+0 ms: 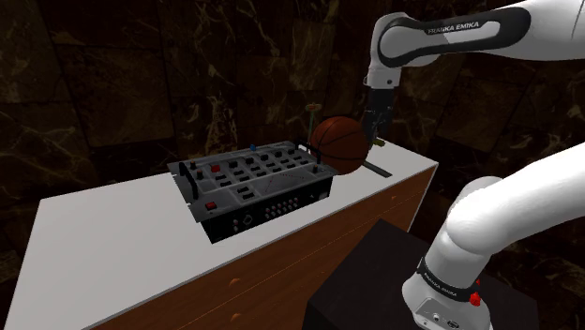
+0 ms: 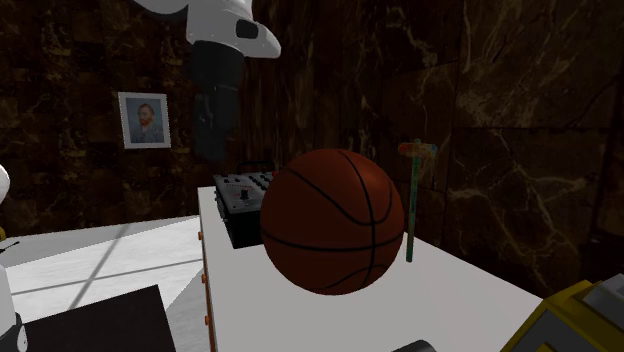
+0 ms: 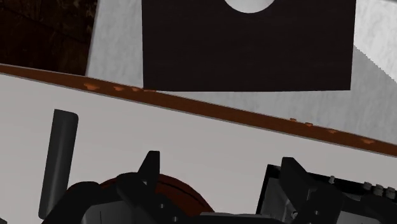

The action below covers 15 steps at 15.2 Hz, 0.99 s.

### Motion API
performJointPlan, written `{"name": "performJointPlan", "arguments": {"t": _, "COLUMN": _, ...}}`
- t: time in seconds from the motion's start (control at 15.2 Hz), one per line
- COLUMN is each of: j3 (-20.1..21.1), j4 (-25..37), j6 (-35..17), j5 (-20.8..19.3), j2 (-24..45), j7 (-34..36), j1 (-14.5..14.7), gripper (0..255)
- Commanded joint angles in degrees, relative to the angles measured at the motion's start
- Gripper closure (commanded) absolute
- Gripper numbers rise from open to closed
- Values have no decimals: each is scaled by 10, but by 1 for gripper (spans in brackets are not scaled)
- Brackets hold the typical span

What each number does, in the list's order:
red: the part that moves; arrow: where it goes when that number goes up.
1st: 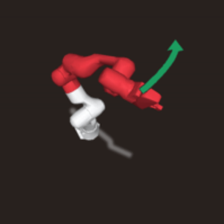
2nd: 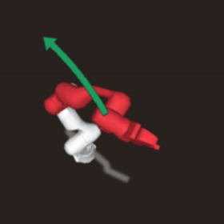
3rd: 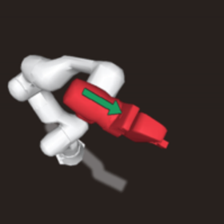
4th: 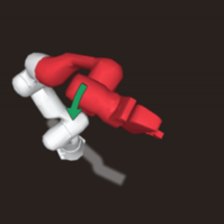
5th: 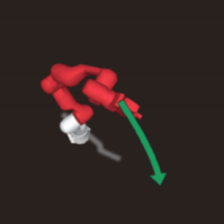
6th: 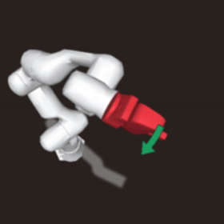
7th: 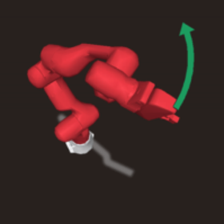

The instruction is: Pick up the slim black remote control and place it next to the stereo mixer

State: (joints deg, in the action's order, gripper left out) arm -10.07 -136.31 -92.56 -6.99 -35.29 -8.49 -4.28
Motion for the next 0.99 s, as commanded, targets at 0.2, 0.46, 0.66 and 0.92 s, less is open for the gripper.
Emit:
{"name": "performJointPlan", "arguments": {"t": 0.2, "j3": -52, "j4": 12, "j6": -61, "j5": -20, "j2": 77, "j7": -40, "j1": -20, "gripper": 0}}
{"name": "performJointPlan", "arguments": {"t": 0.46, "j3": -91, "j4": 33, "j6": -105, "j5": -23, "j2": 146, "j7": -73, "j1": -32, "gripper": 0}}
{"name": "performJointPlan", "arguments": {"t": 0.66, "j3": -119, "j4": 55, "j6": -135, "j5": -18, "j2": 203, "j7": -100, "j1": -41, "gripper": 0}}
{"name": "performJointPlan", "arguments": {"t": 0.92, "j3": -152, "j4": 94, "j6": -170, "j5": 0, "j2": 285, "j7": -140, "j1": -53, "gripper": 0}}
